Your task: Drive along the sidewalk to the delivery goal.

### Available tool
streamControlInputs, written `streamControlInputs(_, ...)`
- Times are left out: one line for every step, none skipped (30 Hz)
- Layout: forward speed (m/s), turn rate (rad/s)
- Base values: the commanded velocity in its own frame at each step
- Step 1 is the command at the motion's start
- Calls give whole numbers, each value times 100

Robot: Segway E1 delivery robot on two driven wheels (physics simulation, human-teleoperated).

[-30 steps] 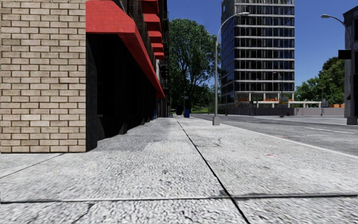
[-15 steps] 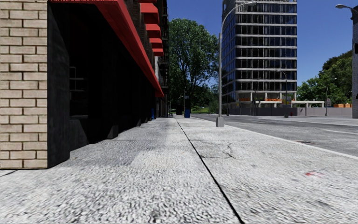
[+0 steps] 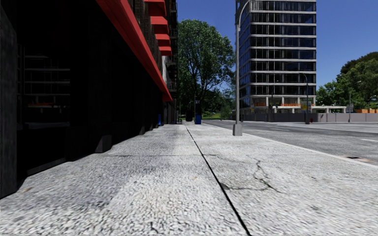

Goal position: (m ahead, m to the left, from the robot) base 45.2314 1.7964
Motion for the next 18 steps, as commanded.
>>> streamControlInputs(198, 0)
streamControlInputs(197, 0)
streamControlInputs(197, 0)
streamControlInputs(197, 0)
streamControlInputs(197, 0)
streamControlInputs(197, 0)
streamControlInputs(197, 0)
streamControlInputs(197, 0)
streamControlInputs(197, 0)
streamControlInputs(197, 0)
streamControlInputs(197, 0)
streamControlInputs(197, 0)
streamControlInputs(195, 0)
streamControlInputs(195, 0)
streamControlInputs(194, 0)
streamControlInputs(194, 0)
streamControlInputs(194, 0)
streamControlInputs(194, 0)
